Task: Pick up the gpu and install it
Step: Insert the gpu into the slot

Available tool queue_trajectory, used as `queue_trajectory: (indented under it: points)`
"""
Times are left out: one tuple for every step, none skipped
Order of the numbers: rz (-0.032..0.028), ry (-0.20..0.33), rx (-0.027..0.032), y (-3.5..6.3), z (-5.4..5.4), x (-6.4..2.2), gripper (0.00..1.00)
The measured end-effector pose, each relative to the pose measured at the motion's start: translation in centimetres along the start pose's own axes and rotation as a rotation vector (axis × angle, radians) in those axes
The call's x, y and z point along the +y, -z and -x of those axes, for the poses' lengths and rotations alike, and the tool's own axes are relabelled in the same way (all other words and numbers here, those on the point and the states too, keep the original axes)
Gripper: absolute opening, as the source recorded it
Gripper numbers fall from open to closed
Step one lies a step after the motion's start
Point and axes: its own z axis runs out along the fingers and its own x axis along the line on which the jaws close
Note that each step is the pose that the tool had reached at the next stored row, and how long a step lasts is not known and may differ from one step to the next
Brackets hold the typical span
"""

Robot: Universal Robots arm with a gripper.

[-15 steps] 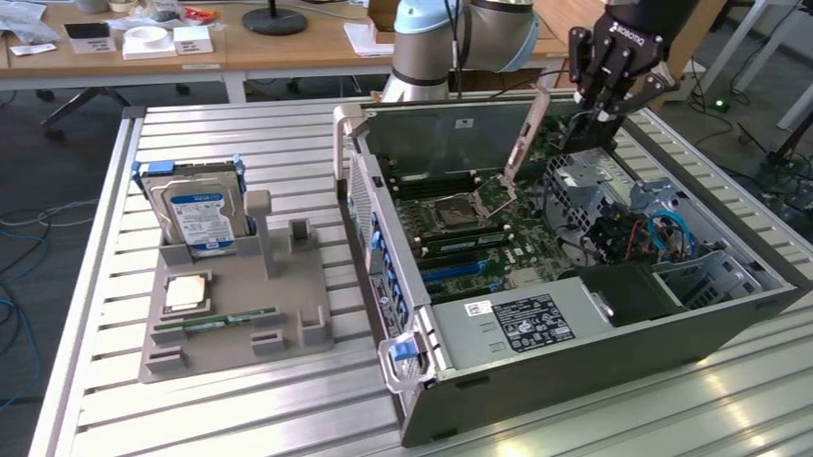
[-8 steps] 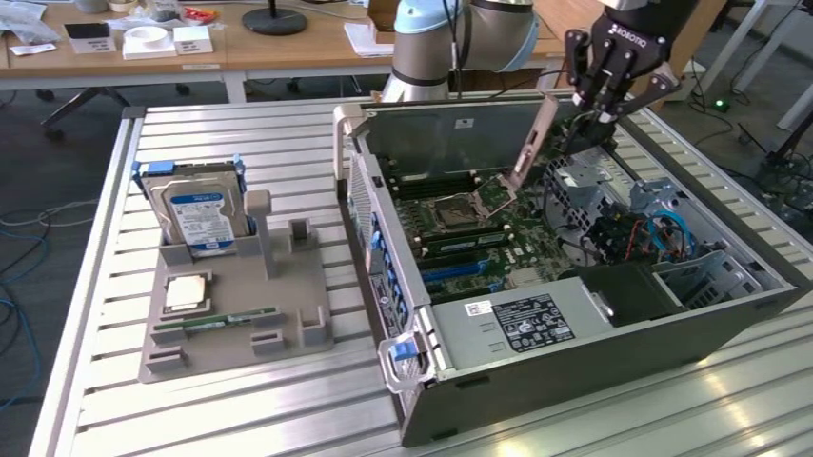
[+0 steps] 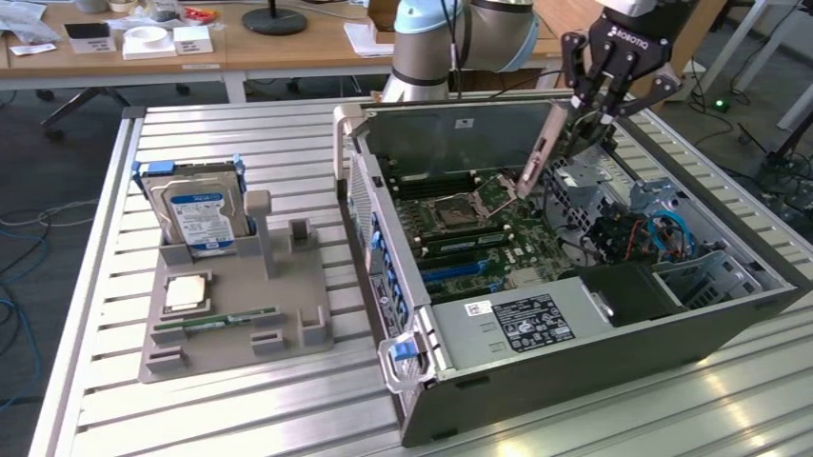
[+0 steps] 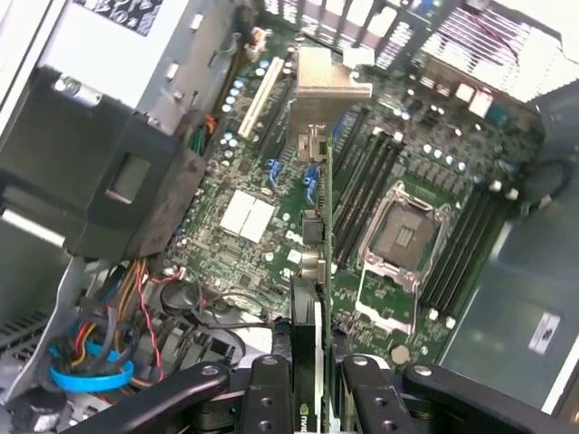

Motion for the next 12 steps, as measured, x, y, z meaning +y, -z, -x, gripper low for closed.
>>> queue_trajectory:
  points:
    - [0.0004, 0.015, 0.0007, -0.01, 0.0, 0.0, 0.26]
    - [0.0008, 0.03, 0.0013, -0.02, 0.0, 0.0, 0.26]
    - [0.0011, 0.042, 0.0018, -0.02, 0.0, 0.0, 0.26]
    - [0.0012, 0.048, 0.002, -0.02, 0.0, 0.0, 0.26]
    - [0.0012, 0.05, 0.0021, -0.02, 0.0, 0.0, 0.26]
    - [0.0011, 0.051, 0.002, -0.03, 0.0, 0.0, 0.26]
    - [0.0012, 0.051, 0.002, -0.03, 0.0, 0.0, 0.26]
    - [0.0011, 0.052, 0.0021, -0.03, 0.0, 0.0, 0.26]
    - [0.0012, 0.052, 0.0021, -0.03, 0.0, 0.0, 0.26]
    - [0.0009, 0.045, 0.0018, -0.06, 0.0, 0.0, 0.26]
    - [0.0006, 0.025, 0.0012, -0.08, 0.0, 0.0, 0.26]
    - [0.0002, 0.007, 0.0005, -0.11, 0.0, 0.0, 0.26]
